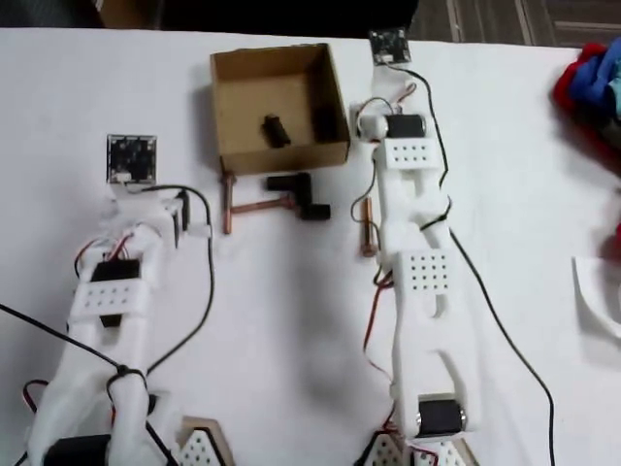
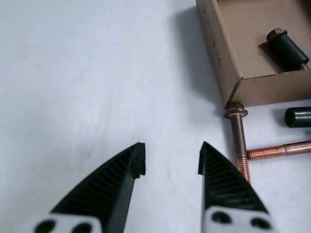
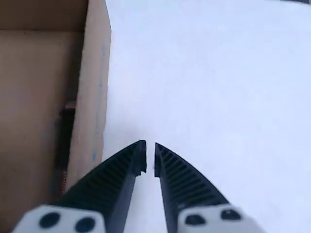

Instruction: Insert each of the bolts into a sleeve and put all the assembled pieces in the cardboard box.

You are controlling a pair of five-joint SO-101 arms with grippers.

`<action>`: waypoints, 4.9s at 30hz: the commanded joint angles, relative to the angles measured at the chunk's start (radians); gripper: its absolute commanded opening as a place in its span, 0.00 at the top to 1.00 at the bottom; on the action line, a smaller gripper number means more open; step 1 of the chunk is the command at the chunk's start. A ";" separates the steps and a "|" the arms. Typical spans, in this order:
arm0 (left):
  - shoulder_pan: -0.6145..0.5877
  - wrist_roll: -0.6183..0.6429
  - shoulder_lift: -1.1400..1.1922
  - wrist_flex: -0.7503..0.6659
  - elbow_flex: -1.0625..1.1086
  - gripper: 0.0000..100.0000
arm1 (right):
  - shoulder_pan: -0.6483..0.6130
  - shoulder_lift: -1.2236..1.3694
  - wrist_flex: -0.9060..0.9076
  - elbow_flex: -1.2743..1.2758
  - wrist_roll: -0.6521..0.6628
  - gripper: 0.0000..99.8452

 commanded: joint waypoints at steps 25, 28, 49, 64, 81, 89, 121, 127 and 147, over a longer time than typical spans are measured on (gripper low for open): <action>-0.005 0.002 -0.005 -0.020 -0.002 0.81 | -0.058 -0.102 0.208 -0.184 0.008 0.98; -0.005 0.002 -0.005 -0.020 -0.002 0.81 | -0.067 -0.130 0.361 -0.235 0.008 0.98; -0.115 0.077 -0.005 -0.021 -0.012 0.82 | -0.240 -0.421 0.711 0.140 0.381 0.98; -0.120 0.078 -0.005 -0.021 -0.024 0.82 | -0.314 -0.544 0.682 0.578 0.763 0.84; -0.117 0.077 -0.005 -0.021 -0.022 0.82 | -0.289 -0.298 0.673 0.373 0.850 0.84; -0.117 0.077 -0.005 -0.021 -0.022 0.82 | -0.297 -0.222 0.677 0.353 0.850 0.84; -0.114 0.075 -0.005 -0.020 -0.021 0.82 | -0.239 -0.696 0.707 0.522 0.140 0.98; -0.058 0.074 -0.003 0.000 -0.019 0.82 | -0.219 -1.067 0.704 0.878 0.100 0.98; 0.222 -0.371 0.548 0.872 -0.806 0.82 | 0.096 -1.630 -0.151 1.976 0.089 0.98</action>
